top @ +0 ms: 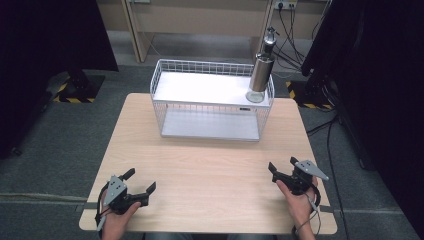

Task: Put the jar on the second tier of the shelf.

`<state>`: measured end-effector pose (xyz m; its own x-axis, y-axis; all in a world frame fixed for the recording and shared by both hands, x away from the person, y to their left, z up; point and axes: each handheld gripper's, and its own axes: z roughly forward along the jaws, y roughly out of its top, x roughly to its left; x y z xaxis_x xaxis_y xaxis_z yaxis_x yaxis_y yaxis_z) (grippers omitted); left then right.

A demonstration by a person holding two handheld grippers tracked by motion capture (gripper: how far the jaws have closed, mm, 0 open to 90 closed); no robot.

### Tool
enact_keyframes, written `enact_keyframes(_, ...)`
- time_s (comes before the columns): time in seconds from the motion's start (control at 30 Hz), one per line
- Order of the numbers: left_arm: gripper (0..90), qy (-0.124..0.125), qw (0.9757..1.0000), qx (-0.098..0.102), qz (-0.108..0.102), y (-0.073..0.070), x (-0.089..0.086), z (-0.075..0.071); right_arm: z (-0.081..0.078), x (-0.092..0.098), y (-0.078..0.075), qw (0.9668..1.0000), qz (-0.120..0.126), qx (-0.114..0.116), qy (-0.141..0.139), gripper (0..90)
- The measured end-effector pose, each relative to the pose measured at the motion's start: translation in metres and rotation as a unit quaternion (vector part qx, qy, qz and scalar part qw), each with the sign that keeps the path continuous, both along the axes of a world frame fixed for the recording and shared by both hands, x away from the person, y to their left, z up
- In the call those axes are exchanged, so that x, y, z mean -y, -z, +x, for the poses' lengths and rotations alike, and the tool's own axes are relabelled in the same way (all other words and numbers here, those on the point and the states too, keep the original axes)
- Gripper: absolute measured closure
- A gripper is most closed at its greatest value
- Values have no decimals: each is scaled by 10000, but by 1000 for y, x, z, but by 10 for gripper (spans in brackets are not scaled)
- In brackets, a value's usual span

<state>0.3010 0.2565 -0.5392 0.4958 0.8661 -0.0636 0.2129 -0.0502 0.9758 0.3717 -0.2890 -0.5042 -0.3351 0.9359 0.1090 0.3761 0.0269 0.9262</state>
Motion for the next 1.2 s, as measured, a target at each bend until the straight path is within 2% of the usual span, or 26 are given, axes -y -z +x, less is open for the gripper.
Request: enact_keyframes(1.2,51,-1,10000,3,10,0,0,0,-14,21,11,9997,-75,-51,235,66)
